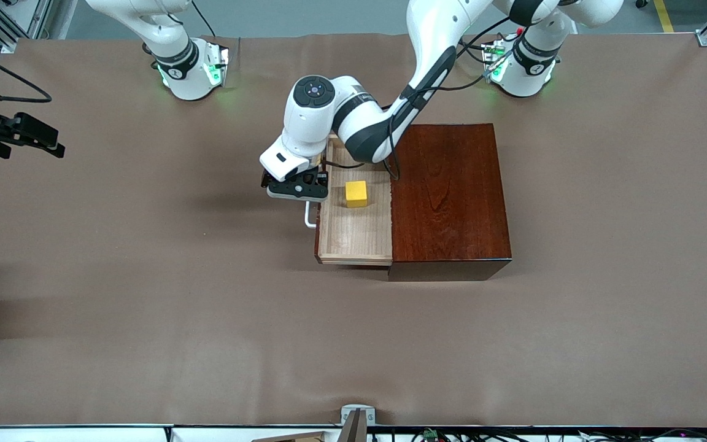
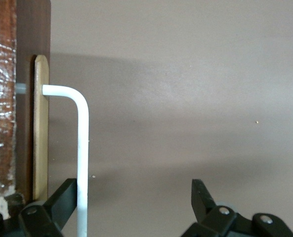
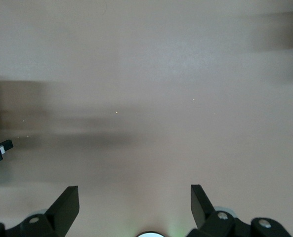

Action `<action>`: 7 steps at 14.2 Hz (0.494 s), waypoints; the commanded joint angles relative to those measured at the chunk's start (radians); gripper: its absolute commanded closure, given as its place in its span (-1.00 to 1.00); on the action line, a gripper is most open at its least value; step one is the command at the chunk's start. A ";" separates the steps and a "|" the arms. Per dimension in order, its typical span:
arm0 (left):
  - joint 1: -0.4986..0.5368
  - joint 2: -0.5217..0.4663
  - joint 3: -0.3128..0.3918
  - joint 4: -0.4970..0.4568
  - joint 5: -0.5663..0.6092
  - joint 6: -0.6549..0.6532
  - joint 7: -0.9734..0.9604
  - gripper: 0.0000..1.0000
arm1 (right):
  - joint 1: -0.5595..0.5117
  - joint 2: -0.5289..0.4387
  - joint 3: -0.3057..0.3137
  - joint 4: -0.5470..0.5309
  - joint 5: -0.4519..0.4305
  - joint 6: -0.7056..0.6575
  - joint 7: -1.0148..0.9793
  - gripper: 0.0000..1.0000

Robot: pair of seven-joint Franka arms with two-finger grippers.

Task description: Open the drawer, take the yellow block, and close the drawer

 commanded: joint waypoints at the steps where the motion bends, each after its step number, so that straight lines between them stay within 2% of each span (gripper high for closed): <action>1: -0.017 0.018 -0.064 0.045 -0.057 0.099 -0.055 -1.00 | -0.020 0.004 0.012 0.013 0.013 -0.009 -0.011 -1.00; 4: -0.011 0.006 -0.043 0.046 -0.053 -0.033 -0.059 -1.00 | -0.020 0.004 0.012 0.013 0.013 -0.009 -0.011 -1.00; 7: -0.011 -0.034 -0.015 0.048 -0.053 -0.108 -0.065 -1.00 | -0.014 0.008 0.012 0.013 0.013 -0.009 -0.010 -1.00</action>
